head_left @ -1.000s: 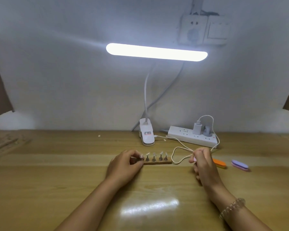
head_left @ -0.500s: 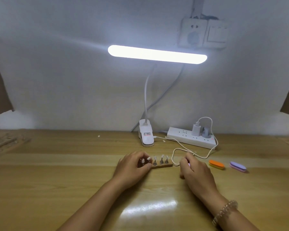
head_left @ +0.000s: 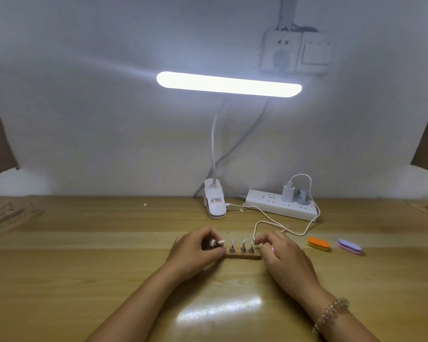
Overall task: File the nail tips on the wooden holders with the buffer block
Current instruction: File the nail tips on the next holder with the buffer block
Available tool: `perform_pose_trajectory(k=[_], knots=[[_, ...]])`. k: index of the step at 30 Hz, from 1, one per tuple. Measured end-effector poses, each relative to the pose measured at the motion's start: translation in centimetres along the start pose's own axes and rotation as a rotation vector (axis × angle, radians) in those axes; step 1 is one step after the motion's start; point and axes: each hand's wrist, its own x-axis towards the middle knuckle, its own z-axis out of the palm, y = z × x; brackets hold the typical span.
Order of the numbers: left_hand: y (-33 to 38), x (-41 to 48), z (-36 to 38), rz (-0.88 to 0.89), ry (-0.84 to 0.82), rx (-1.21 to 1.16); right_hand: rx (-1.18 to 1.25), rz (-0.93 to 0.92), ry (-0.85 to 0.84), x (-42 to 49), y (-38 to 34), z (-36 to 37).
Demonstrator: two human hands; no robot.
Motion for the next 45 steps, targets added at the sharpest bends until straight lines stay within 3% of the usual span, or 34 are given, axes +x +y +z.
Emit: perform_pose_trajectory(k=[12,45], knots=[[0.04,-0.08,-0.07,-0.032,-0.045,-0.203,-0.119,-0.063,-0.043,-0.05,0.56,0.18],[0.2,-0.54,0.37,0.137,0.018,0.055,-0.135,-0.161,-0.06,-0.26,0.14,0.72]])
